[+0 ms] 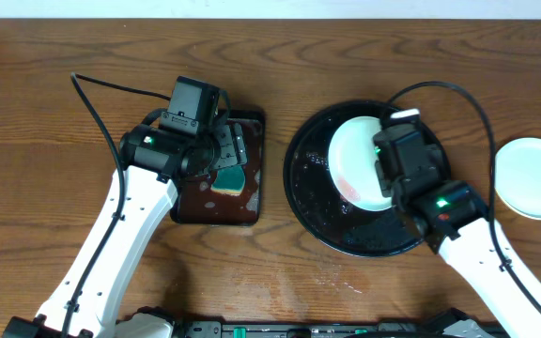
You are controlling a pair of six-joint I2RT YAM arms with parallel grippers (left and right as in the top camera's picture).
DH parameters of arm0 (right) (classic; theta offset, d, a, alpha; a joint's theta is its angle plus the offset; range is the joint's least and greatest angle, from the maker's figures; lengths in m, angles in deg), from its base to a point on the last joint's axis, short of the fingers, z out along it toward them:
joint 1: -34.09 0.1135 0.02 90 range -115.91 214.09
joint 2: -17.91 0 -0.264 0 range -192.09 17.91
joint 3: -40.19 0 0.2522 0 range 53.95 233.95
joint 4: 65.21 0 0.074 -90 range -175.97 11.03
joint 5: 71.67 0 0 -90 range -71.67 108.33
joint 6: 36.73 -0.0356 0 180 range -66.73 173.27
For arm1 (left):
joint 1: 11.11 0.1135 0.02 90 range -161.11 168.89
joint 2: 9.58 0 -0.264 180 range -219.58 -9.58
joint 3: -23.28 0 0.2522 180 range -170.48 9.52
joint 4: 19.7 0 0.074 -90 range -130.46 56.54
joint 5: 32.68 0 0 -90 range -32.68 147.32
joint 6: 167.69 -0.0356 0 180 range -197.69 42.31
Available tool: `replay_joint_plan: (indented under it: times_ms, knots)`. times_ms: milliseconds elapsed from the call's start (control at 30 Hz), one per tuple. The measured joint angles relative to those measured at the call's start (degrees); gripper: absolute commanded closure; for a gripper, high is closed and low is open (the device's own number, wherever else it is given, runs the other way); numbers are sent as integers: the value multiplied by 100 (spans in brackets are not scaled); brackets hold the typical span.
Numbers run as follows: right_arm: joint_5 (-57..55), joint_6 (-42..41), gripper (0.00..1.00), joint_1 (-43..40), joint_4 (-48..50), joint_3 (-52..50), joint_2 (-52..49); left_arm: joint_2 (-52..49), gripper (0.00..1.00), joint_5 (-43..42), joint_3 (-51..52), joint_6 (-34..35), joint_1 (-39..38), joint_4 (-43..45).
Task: Clean dirty plates on tray and stack at the side
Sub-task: 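Return the sponge to the brown tray and release it with the left gripper, then lift the cleaned plate with the right gripper and stack it on the plates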
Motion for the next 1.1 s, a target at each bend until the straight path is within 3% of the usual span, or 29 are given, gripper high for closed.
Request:
replay_joint_plan:
  times_ms: [567, 1100]
  knots:
    - [-2927, 861, 99, 2354, 76, 0, 0, 0, 18, 0, 0, 0, 2, 0]
    - [-3722, 1145, 99, 2702, 164, 0, 0, 0, 17, 0, 0, 0, 0, 0]
